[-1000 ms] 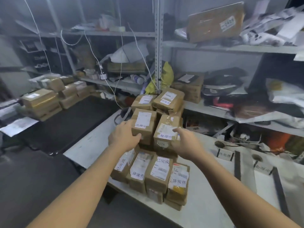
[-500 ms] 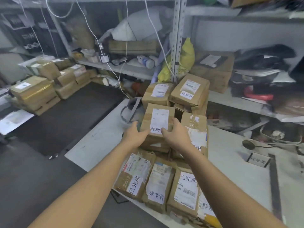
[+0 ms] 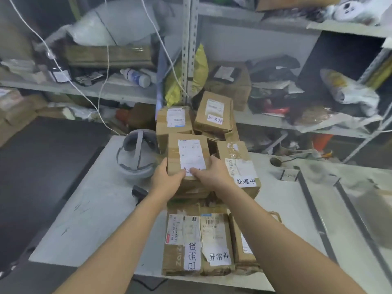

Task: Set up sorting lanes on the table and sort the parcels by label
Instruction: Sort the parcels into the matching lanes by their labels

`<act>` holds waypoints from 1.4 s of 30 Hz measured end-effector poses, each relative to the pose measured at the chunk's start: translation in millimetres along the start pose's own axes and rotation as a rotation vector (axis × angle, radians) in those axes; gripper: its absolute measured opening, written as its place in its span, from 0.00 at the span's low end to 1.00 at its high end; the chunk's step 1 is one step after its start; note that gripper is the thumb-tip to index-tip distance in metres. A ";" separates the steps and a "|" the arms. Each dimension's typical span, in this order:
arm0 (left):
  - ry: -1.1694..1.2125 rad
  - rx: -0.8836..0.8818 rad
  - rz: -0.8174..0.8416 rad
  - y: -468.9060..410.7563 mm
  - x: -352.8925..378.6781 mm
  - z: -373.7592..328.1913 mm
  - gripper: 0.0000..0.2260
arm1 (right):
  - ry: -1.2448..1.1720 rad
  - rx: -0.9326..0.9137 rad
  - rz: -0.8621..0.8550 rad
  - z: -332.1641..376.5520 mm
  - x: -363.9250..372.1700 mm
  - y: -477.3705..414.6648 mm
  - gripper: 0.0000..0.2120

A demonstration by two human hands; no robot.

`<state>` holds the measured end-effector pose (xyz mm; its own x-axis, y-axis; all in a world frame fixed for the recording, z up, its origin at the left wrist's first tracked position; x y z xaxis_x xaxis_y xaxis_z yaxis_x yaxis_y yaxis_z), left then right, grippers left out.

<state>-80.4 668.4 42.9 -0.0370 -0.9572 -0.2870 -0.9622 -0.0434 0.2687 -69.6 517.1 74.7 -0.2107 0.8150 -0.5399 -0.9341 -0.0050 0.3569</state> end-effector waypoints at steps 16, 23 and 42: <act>-0.261 0.404 -0.083 73.3 41.6 -105.6 0.24 | -0.451 -0.235 -0.278 -12.3 -88.2 103.0 0.21; -0.322 0.497 -0.003 134.2 139.4 -132.5 0.25 | -0.534 -0.259 -0.332 -92.8 -161.5 168.0 0.22; -0.236 0.464 0.268 212.7 452.0 -160.6 0.24 | -0.513 -0.152 -0.328 -322.1 -389.7 248.7 0.27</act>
<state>-258.4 180.5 118.0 -0.3029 -0.8258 -0.4757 -0.9267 0.3717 -0.0552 -312.6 11.5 128.4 0.2236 0.9623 -0.1552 -0.9652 0.2407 0.1021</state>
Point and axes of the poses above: each hand's wrist, its own y-axis away from the middle knuckle, its own x-axis out of the palm, z = x × y, the point moved 2 cm from there along -y, towards the middle knuckle, and after that the axes turned 9 degrees about z, right-handed, at the moved point
